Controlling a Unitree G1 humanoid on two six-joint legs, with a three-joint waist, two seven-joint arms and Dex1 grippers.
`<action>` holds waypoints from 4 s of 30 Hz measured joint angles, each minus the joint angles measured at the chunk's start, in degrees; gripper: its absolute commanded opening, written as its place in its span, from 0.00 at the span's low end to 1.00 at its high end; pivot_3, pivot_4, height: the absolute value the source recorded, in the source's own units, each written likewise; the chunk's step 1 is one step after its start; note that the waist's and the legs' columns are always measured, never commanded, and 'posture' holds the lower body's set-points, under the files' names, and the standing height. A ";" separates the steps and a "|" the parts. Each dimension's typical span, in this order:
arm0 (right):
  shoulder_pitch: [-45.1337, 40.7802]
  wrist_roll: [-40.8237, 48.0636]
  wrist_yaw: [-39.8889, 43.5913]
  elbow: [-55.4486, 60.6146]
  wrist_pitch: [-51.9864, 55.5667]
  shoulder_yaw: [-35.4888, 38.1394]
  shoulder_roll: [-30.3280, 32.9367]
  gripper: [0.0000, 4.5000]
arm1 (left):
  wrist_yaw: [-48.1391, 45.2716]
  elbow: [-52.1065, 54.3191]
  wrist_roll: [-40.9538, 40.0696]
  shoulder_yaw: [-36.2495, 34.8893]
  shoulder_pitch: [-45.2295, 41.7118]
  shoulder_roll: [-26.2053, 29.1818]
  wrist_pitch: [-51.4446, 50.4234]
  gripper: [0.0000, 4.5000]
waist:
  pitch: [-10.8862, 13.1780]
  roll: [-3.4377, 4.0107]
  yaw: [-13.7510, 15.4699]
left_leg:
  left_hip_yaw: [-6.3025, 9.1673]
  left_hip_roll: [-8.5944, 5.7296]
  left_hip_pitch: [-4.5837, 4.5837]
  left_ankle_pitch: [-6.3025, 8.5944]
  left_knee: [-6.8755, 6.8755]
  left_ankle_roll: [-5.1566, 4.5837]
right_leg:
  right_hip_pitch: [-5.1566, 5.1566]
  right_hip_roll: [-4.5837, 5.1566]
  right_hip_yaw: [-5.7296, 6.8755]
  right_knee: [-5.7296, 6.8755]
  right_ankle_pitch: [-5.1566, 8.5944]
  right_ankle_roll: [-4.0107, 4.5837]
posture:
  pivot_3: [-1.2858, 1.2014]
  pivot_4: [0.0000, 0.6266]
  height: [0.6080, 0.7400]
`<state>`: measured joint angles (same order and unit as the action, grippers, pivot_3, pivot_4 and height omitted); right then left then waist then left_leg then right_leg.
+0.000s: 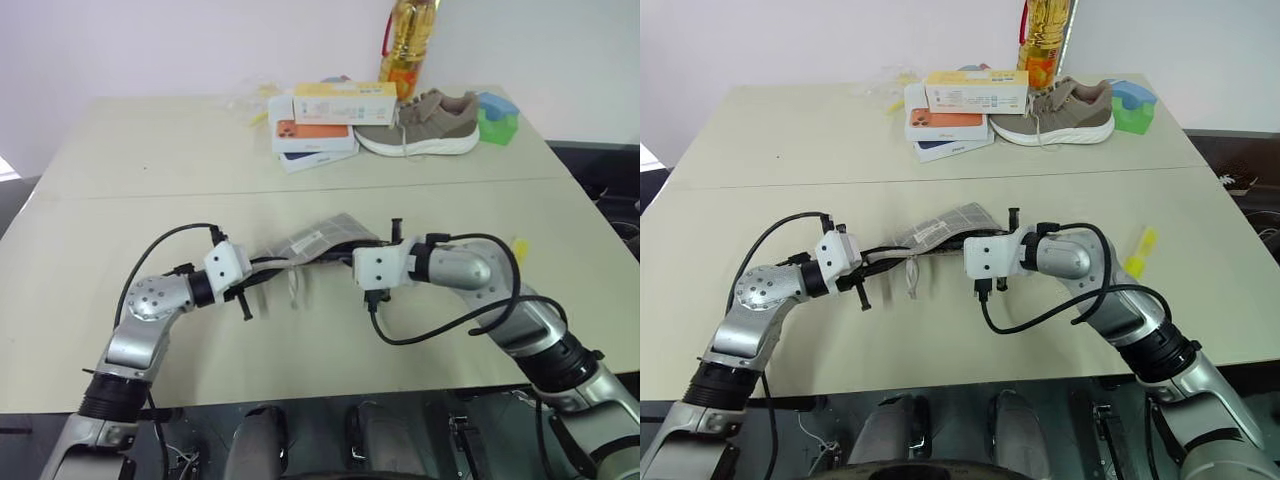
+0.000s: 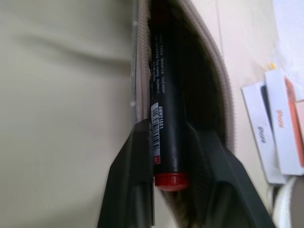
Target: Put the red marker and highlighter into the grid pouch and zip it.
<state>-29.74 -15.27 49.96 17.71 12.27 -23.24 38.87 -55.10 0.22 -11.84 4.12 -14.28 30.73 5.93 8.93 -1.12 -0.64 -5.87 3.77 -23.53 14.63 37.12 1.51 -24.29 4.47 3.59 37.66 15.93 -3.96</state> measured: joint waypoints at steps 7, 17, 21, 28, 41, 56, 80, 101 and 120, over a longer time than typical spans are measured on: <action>2.61 6.48 -0.66 4.55 7.57 7.81 -3.36 0.99 | 1.75 -0.32 0.85 1.20 -0.37 -1.37 0.51 0.00 | 0.00 0.00 0.14 | 0.02 -0.01 0.00 0.00 0.02 0.00 | 0.04 0.00 0.00 0.00 0.00 0.00 | 0.52 0.24 1.00; 12.23 23.22 -12.94 8.21 42.38 38.16 -8.95 0.99 | 13.57 -8.16 6.69 1.86 -4.47 -9.30 2.22 0.00 | -0.02 -0.01 1.29 | 0.07 -0.04 0.04 0.00 0.14 -0.01 | 0.19 0.03 0.00 0.00 -0.05 -0.03 | 0.52 0.24 1.00; 13.97 18.48 -24.90 6.33 49.73 43.41 -9.41 0.99 | 14.88 -8.89 7.74 2.52 -4.53 -10.83 2.22 0.00 | -0.03 0.01 1.33 | 0.06 -0.06 0.03 0.00 0.06 -0.01 | 0.15 0.04 -0.01 -0.01 -0.04 -0.03 | 0.52 0.24 1.00; 13.86 13.57 -40.76 7.26 61.88 51.23 -21.08 0.99 | 14.30 -10.67 8.02 4.23 -5.00 -12.32 2.33 0.00 | -0.05 0.04 1.22 | 0.06 -0.05 0.03 0.00 0.03 -0.01 | 0.12 -0.01 -0.02 0.01 -0.05 -0.03 | 0.52 0.24 1.00; 9.58 16.26 -45.06 6.57 66.92 57.61 -28.21 0.18 | 14.68 -11.32 8.01 4.19 -5.74 -13.37 2.41 0.00 | -0.06 0.06 0.81 | 0.07 -0.05 0.03 0.00 0.01 -0.02 | 0.12 -0.02 -0.04 0.01 -0.05 -0.04 | 0.52 0.24 1.00; 18.76 13.87 -25.57 9.29 31.44 24.67 0.47 0.19 | 15.31 -11.66 6.04 1.05 -6.61 -11.49 2.39 0.00 | 0.04 0.11 -0.35 | 0.10 -0.03 0.06 0.01 -0.05 -0.03 | 0.09 -0.13 -0.12 -0.01 -0.01 -0.11 | 0.52 0.24 1.00; 19.07 11.64 -16.49 9.67 18.69 17.34 2.90 0.19 | 15.46 -12.39 6.03 0.76 -6.79 -11.74 2.46 0.00 | 0.09 -0.01 0.08 | 0.07 -0.06 0.05 0.00 0.02 -0.02 | 0.12 -0.06 -0.11 -0.02 -0.02 -0.11 | 0.52 0.24 1.00; 14.40 3.49 -10.87 9.21 14.52 11.12 9.39 0.19 | 8.84 -9.10 4.35 3.28 -6.04 -9.66 2.53 0.00 | 0.09 0.00 0.04 | 0.07 -0.06 0.05 0.00 0.07 -0.01 | 0.12 -0.07 -0.11 -0.01 -0.02 -0.10 | 0.52 0.24 1.00; 5.05 -1.12 -1.90 6.16 6.97 7.41 3.87 0.93 | 7.58 -6.13 5.43 6.26 -6.59 -10.21 1.24 0.00 | 0.09 0.00 0.11 | 0.07 -0.05 0.04 -0.01 0.14 0.00 | 0.15 -0.07 -0.10 0.00 -0.03 -0.10 | 0.52 0.24 1.00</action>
<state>-24.69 -16.39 48.06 23.87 19.24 -15.83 42.74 -47.52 -5.91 -6.40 10.38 -20.87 20.52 7.17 9.02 -1.12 -0.53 -5.80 3.71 -23.49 14.61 37.26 1.51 -24.14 4.40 3.49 37.65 15.90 -4.06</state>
